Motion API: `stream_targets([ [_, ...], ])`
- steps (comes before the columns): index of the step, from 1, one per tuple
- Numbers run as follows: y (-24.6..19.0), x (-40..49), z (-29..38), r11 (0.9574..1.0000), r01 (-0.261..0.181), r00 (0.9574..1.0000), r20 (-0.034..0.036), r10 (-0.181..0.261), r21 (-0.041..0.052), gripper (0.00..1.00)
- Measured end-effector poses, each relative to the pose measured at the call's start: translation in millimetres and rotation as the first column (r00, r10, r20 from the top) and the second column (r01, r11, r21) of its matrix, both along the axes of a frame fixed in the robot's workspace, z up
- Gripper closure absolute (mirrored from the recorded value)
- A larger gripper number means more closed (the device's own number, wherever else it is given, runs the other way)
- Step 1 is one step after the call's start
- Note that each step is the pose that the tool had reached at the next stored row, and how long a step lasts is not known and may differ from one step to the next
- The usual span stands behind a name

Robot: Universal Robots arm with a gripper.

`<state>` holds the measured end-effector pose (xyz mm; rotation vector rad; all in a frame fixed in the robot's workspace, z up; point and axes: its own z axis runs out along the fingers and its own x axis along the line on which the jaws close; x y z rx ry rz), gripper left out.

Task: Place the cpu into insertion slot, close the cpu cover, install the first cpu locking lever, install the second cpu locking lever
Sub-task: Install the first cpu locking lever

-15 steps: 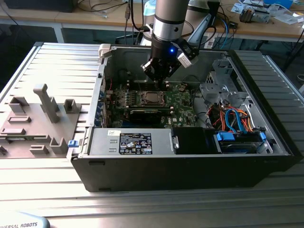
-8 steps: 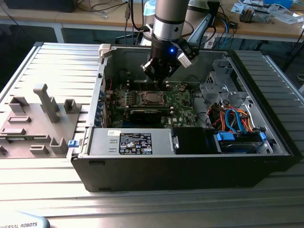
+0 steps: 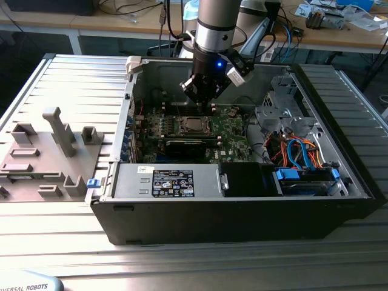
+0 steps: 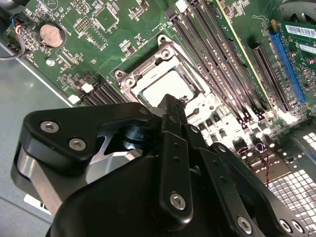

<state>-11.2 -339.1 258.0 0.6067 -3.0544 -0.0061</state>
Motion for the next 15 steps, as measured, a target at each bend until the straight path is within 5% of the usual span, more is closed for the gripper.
stream_targets([
  [15,0.0,0.0,0.0,0.9999,-0.010,0.9999,0.0000,0.010,0.0000,0.89],
])
